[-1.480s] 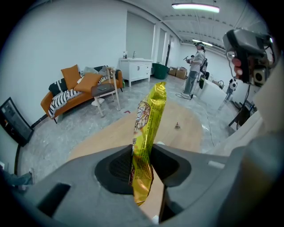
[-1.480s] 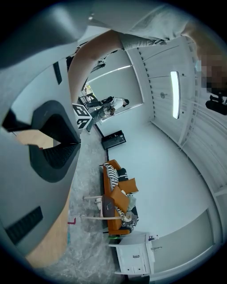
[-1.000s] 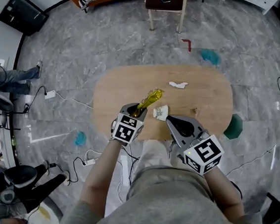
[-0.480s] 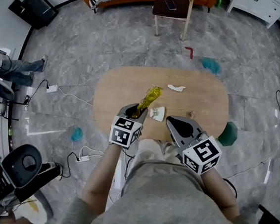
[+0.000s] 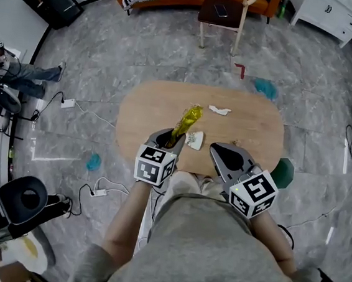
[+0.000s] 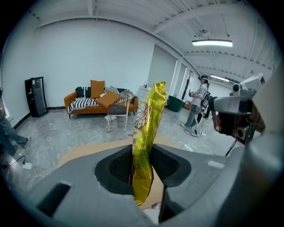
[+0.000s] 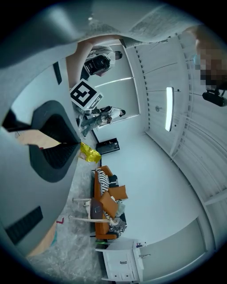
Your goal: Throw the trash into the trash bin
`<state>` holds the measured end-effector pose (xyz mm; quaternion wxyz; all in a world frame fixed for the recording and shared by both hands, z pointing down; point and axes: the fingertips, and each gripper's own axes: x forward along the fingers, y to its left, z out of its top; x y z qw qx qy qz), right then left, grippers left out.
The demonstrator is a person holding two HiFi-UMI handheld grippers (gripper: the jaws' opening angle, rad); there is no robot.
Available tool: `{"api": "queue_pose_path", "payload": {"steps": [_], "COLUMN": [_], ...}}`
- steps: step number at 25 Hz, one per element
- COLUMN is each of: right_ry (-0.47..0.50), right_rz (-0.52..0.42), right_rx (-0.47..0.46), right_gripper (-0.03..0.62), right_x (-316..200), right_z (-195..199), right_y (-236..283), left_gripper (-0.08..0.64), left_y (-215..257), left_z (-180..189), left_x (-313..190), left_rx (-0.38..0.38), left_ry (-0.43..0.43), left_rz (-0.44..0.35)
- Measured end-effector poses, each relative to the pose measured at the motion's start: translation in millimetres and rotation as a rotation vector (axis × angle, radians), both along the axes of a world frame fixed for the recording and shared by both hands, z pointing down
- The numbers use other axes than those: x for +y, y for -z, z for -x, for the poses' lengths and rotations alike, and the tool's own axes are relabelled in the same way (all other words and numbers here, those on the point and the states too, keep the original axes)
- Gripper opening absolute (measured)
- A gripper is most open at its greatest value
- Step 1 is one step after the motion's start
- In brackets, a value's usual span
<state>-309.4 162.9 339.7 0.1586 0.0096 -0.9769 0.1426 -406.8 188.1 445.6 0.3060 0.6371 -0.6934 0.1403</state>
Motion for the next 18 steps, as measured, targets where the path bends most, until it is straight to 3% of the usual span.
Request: {"api": "queue_pose_path", "payload": {"steps": [12,18], "right_ry": [0.005,-0.021], "right_rz": [-0.037,-0.045], "right_rx": [-0.018,-0.012], "right_gripper": [0.008,0.008], "right_x": [7,11], "right_z": [-47,-62], "right_y": [2,3], "left_gripper": [0.126,0.126], "left_y": [22,37], "left_z": [-49,-62], "left_x": [14,17], "left_rx": [0.016,0.064], "left_ry": [0.042,0.053], "left_rz": [-0.068,-0.114]}}
